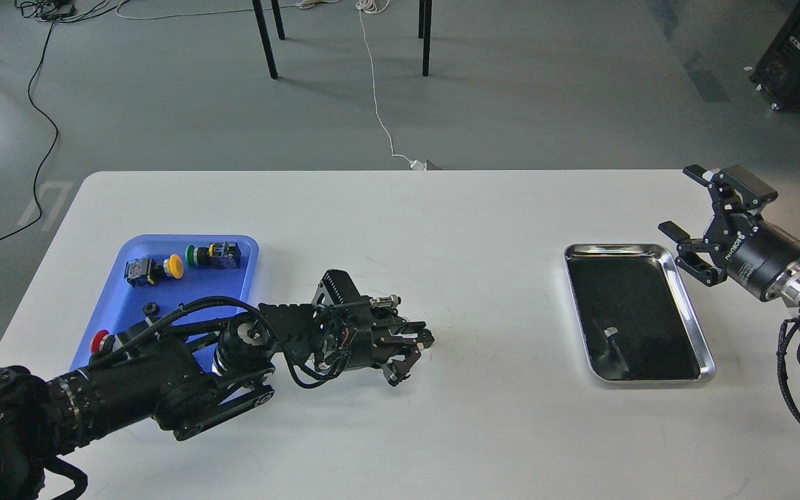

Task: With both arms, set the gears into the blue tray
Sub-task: 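Grasp the second black part on the table with the left gripper, then carry the second black part into the blue tray and release it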

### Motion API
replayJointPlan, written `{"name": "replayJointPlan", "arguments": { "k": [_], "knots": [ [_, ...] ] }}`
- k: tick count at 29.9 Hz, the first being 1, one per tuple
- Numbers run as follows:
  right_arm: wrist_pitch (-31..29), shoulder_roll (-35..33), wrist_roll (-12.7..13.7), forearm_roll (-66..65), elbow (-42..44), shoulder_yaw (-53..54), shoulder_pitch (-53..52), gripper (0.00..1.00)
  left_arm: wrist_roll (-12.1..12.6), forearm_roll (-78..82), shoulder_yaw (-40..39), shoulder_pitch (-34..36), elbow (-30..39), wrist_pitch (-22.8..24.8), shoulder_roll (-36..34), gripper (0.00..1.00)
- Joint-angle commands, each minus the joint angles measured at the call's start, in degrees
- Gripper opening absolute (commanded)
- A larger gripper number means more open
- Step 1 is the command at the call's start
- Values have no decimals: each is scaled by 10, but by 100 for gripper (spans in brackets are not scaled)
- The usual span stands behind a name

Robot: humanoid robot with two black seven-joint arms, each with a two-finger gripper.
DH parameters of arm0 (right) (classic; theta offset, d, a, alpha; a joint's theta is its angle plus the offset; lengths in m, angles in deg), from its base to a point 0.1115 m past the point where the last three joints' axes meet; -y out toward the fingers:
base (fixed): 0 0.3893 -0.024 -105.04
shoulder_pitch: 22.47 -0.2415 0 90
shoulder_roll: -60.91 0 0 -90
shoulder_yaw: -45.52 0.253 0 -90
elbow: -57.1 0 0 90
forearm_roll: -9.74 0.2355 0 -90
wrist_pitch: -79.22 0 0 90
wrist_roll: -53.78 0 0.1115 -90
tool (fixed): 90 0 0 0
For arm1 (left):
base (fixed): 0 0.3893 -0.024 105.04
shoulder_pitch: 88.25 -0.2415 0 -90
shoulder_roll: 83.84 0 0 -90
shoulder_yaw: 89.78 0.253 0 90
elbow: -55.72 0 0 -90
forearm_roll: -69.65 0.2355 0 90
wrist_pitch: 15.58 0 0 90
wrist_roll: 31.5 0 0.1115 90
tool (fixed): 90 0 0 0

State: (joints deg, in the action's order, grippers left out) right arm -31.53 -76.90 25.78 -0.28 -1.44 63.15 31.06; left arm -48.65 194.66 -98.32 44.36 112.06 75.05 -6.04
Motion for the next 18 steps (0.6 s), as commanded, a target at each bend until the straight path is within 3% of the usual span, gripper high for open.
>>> {"name": "replayJointPlan", "arguments": {
  "k": [1, 3, 5, 8, 10, 13, 18],
  "knots": [
    [0, -2, 0, 0, 1, 0, -1, 97, -2, 0, -17, 7, 46, -11, -56, 10],
    [0, -2, 0, 0, 1, 1, -1, 97, -3, 0, -26, 8, 79, -12, -117, 10],
    [-1, -3, 0, -1, 1, 5, -1, 97, -21, 0, -40, 4, 112, -22, -184, 10],
    [-1, -3, 0, 0, 3, 8, 0, 97, -60, 0, -39, -11, 136, -78, -291, 10],
    [-1, -1, 0, -1, 4, 8, 0, 97, -67, 0, -37, -41, 134, -119, -341, 10],
    [0, 6, 0, -1, 4, 8, 0, 97, -69, -12, -36, -62, 126, -131, -375, 10],
    [1, 21, 0, -1, 0, 8, -4, 97, -68, -29, -33, -91, 70, -131, -373, 11]
  ]
}}
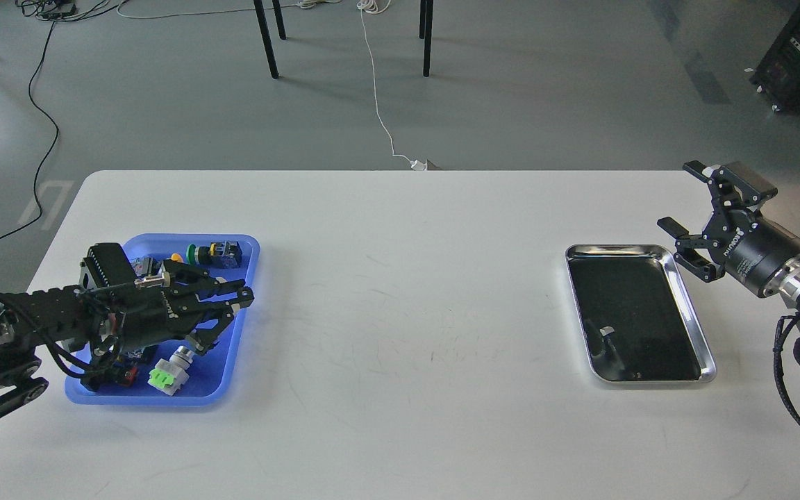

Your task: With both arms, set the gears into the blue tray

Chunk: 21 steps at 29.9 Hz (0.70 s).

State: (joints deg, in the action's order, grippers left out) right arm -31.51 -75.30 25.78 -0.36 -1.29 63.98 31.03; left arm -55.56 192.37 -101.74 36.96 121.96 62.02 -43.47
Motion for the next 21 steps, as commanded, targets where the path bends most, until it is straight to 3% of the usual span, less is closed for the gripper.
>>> {"name": "replayJointPlan", "arguments": {
  "k": [1, 7, 9, 13, 18, 21],
  "knots": [
    [1, 5, 0, 0, -2, 0, -4, 97, 0, -6, 1, -20, -37, -1, 3, 12],
    [0, -3, 0, 0, -3, 0, -5, 97, 1, -7, 0, -27, -67, -1, 14, 14],
    [0, -5, 0, 0, -3, 0, -5, 97, 1, -13, 0, -26, -75, -1, 26, 19],
    [-1, -6, 0, 0, -2, 0, -4, 97, 2, -54, 0, -25, -76, 0, 32, 52],
    [-1, -5, 0, 0, -3, 0, -7, 97, 0, -89, -8, -23, -75, 0, 34, 75],
    [0, -5, 0, 0, -2, 5, -7, 97, -1, -157, -9, -9, -72, 0, 33, 79]
  ]
}}
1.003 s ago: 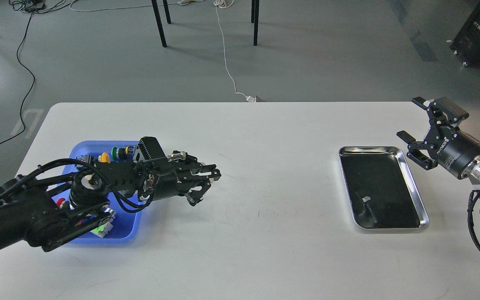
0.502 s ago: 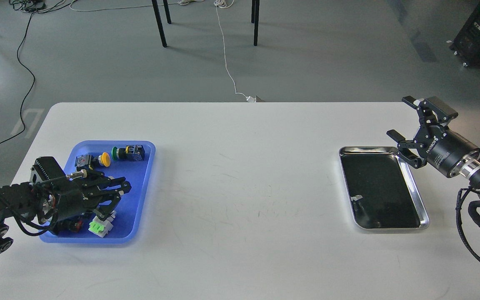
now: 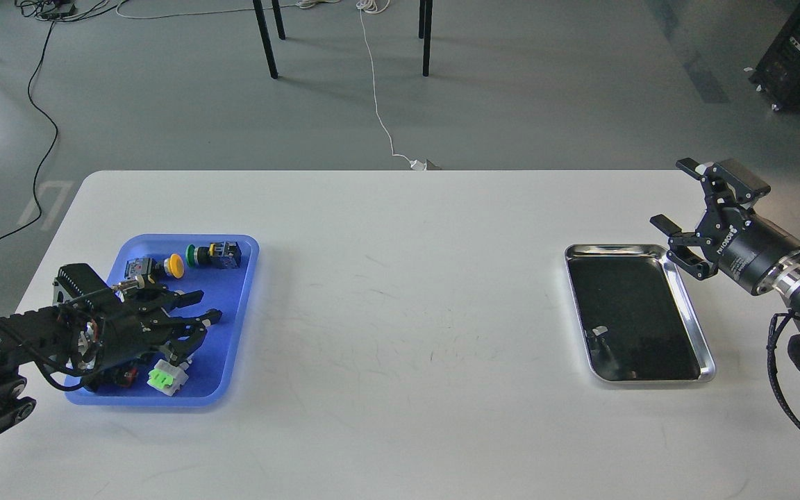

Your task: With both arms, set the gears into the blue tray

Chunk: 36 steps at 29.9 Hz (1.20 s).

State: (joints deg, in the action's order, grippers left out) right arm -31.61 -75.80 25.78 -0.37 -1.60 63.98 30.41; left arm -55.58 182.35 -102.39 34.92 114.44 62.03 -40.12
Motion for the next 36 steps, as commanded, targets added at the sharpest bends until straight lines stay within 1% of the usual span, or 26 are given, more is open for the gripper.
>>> {"name": "replayJointPlan", "arguments": {
  "k": [1, 2, 5, 7, 10, 12, 14, 17, 21, 26, 32, 33, 35, 36],
  "knots": [
    [1, 0, 0, 0, 1, 11, -1, 97, -2, -89, -2, 19, 5, 1, 0, 82],
    [2, 0, 0, 0, 2, 23, 0, 97, -2, -129, -2, 30, 6, 1, 0, 85],
    [5, 7, 0, 1, 8, 51, 1, 98, -2, -254, -3, 61, 7, 1, 2, 89],
    [6, 9, 0, 1, 7, 72, 2, 99, -3, -354, -3, 86, 7, 2, 8, 93],
    [7, 15, 0, 1, 15, 111, 2, 99, -2, -495, -3, 126, 7, 11, 18, 95],
    [7, 23, 0, 1, 18, 141, -1, 99, -2, -582, -5, 149, 6, 39, 29, 96],
    [7, 29, 0, 1, 18, 164, -2, 99, -2, -669, -16, 172, 2, 78, 43, 96],
    [7, 30, 0, 1, 18, 193, -3, 99, 3, -788, -64, 182, -3, 134, 59, 97],
    [7, 37, 0, 17, 20, 232, -2, 99, 6, -895, -132, 181, -24, 194, 82, 97],
    [5, 68, 0, 87, 47, 247, -15, 99, 9, -998, -170, 178, -76, 247, 126, 97],
    [2, 144, 0, 105, 131, 271, -37, 99, 16, -1136, -173, 177, -165, 300, 182, 97],
    [2, 156, 4, 105, 141, 284, -38, 99, 19, -1161, -175, 177, -179, 309, 192, 97],
    [2, 176, 27, 105, 152, 307, -37, 99, 28, -1193, -187, 175, -197, 323, 208, 97],
    [2, 179, 30, 105, 154, 312, -37, 99, 30, -1197, -189, 175, -200, 326, 211, 97]
  ]
}}
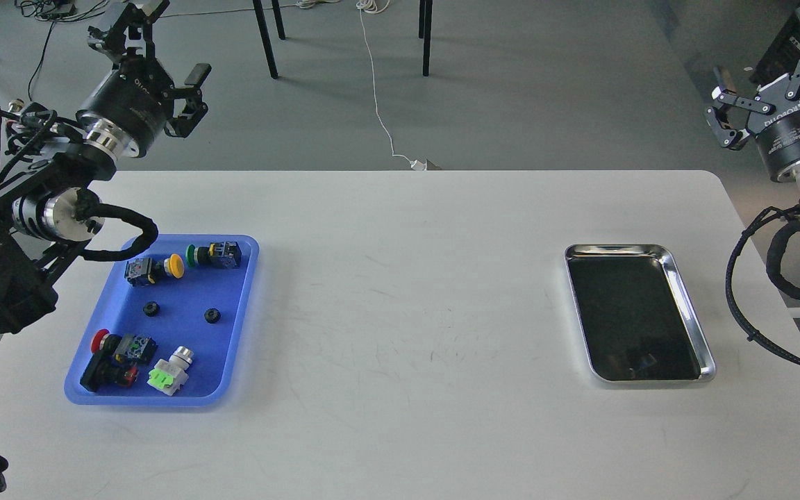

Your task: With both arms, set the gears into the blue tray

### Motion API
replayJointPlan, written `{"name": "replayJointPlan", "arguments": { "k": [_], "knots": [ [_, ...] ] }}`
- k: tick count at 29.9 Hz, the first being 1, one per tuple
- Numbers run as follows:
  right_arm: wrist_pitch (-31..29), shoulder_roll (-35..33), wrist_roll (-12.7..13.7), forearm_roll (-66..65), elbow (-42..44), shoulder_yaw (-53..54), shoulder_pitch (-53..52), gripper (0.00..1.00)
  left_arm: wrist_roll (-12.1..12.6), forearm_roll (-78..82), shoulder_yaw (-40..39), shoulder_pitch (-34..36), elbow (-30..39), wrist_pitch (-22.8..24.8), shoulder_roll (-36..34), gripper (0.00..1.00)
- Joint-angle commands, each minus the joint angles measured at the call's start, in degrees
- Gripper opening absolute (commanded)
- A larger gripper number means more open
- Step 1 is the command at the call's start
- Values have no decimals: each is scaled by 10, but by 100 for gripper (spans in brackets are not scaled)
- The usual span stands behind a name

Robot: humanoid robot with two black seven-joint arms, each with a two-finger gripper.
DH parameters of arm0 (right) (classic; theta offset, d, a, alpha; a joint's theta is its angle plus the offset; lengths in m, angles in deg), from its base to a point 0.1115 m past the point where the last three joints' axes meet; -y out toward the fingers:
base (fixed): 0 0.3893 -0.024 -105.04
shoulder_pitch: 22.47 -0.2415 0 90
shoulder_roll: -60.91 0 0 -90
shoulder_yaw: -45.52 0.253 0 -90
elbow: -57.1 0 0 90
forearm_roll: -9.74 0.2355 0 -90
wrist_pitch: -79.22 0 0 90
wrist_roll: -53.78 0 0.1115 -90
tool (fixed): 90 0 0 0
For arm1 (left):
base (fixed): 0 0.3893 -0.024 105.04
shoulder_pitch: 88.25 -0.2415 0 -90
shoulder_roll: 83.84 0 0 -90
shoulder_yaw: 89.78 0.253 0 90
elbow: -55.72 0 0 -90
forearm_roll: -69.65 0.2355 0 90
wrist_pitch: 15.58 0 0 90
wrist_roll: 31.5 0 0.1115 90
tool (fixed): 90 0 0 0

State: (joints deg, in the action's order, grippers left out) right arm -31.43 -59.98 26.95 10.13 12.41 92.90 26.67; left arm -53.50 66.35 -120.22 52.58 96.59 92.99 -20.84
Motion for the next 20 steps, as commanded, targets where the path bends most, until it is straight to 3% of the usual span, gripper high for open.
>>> {"name": "replayJointPlan", "arguments": {
  "k": [1, 9, 20],
  "knots": [
    [-2, 35, 40, 7, 17, 40, 0, 99, 21, -56, -23, -8, -32, 27, 30, 97],
    [-3, 47, 47, 40, 18, 46, 5, 99, 48, -69, -86, -49, -39, 46, 67, 98],
    [-22, 47, 48, 39, 25, 39, 8, 99, 48, -67, -87, -60, -33, 47, 83, 98]
  ]
}}
